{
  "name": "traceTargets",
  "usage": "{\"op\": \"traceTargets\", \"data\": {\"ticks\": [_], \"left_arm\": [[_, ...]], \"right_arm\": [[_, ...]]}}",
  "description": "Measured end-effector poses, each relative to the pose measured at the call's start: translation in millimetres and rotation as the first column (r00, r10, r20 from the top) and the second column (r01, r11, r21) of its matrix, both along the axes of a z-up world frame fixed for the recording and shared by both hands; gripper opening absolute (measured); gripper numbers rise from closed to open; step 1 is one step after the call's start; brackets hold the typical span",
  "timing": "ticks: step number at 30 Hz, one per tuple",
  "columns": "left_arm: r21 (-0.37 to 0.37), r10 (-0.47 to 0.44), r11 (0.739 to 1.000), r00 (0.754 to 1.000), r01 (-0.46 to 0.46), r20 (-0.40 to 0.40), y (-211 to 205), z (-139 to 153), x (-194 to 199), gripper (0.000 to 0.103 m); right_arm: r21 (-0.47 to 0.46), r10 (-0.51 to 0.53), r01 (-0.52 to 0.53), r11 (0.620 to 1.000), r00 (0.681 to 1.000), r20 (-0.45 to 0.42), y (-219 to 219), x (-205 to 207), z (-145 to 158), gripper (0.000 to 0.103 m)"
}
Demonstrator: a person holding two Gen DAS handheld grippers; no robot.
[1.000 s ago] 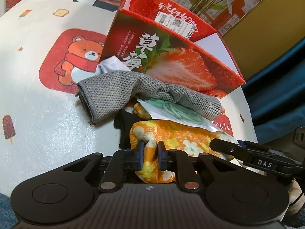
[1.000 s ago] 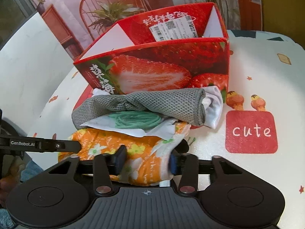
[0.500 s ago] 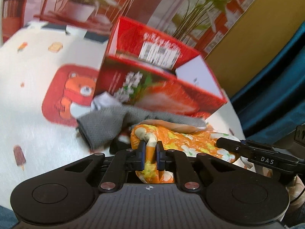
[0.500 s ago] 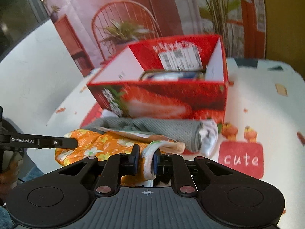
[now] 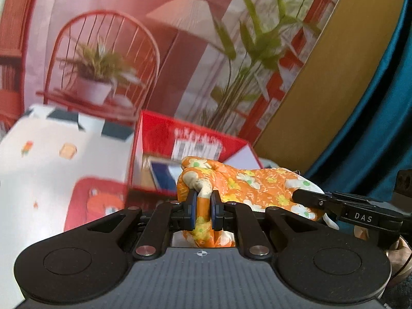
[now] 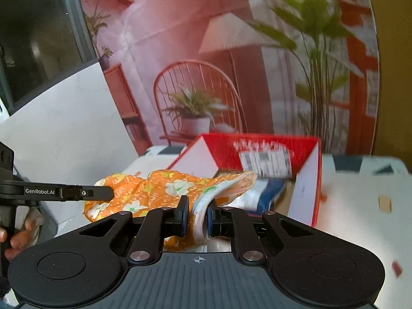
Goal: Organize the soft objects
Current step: 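Lift the orange floral cloth with both tools and carry it into the box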
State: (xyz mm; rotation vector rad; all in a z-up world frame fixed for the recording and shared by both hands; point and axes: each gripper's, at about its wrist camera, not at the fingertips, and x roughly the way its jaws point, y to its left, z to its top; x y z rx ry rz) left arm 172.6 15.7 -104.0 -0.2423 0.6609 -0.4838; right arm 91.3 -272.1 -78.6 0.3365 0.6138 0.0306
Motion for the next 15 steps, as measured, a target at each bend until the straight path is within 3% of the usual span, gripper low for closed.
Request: {"op": "traceTargets", "data": {"ticks": [7,15], "left_arm": [[0.052,0.027,0.998,0.999,-0.03,0.046,-23.1,5.3,50.9,0.012],[0.182,0.019,0.983,0.999,-0.013,-0.033,-53.7,-28.6,114.2,0.012]], "right_arm": [[-0.088,-0.008,0.008,0.996,1.0,-0.005,-21.1,56.4,2.3,0.013],[-0.138,-0.04,0.021,0.99,0.99,-0.133,-43.0,127.0,-44.8,0.013]]}}
